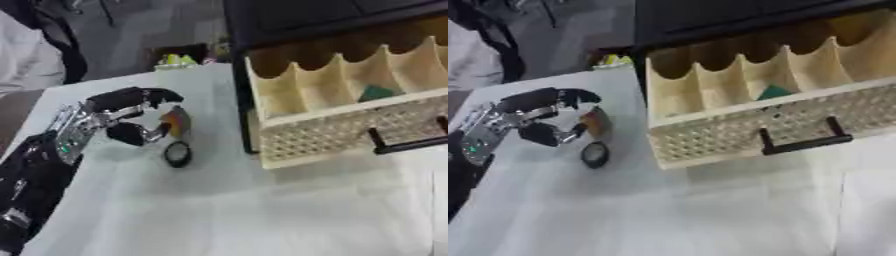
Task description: Pick up objects from table and place into drawer.
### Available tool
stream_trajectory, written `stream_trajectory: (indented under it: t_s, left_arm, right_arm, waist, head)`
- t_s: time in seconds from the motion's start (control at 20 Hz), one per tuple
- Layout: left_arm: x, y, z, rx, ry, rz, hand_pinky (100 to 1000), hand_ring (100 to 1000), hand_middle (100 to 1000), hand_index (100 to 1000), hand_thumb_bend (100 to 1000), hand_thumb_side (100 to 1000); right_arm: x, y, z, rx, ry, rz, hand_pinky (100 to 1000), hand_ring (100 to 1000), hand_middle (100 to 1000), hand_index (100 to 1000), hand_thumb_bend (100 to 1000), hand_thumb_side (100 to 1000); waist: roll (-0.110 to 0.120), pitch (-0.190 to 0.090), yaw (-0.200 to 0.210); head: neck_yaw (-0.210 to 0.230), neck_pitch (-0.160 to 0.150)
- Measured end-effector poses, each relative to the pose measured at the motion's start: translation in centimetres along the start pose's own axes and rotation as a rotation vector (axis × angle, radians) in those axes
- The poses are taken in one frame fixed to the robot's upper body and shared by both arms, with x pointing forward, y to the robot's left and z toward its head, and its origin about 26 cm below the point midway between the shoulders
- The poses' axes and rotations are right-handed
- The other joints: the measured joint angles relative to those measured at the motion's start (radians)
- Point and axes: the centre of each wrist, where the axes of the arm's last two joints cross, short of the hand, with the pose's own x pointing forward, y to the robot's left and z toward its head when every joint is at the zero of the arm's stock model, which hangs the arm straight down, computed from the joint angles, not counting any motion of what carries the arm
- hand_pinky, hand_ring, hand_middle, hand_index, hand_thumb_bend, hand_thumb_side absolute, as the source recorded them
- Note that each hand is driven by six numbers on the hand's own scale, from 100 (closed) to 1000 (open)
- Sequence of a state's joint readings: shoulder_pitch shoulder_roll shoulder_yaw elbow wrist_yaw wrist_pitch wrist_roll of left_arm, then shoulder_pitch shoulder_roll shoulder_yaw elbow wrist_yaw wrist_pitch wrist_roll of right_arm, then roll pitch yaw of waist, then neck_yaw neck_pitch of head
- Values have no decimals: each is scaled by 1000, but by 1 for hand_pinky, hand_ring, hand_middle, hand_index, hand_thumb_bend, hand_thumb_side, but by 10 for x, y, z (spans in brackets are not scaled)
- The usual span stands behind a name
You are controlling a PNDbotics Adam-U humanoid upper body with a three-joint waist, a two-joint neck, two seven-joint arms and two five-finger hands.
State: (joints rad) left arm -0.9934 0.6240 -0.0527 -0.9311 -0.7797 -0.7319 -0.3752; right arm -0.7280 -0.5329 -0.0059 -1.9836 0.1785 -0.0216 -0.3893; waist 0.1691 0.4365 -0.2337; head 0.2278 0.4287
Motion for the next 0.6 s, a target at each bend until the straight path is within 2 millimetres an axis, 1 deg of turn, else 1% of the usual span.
stream_trajectory:
  t_s: [0.15, 0.4, 0.6]
  left_arm:
    - [0, 0, 0, -4, 5, 5, 716, 915, 914, 1000, 100, 712]
    - [1, 0, 0, -11, 13, 14, 720, 917, 919, 1000, 100, 624]
    - [3, 1, -1, -20, 15, 15, 725, 919, 919, 1000, 100, 594]
  right_arm:
    - [0, 0, 0, -4, 2, -5, 100, 289, 268, 591, 1000, 683]
    - [1, 1, -1, -8, 4, -13, 100, 286, 265, 589, 1000, 690]
    - [1, 2, -1, -15, 11, -21, 100, 285, 264, 586, 1000, 697]
  waist:
    - [0, 4, -3]
    - [0, 12, -13]
    - [0, 14, -14]
  head:
    - [7, -5]
    - [16, -19]
    - [17, -22]
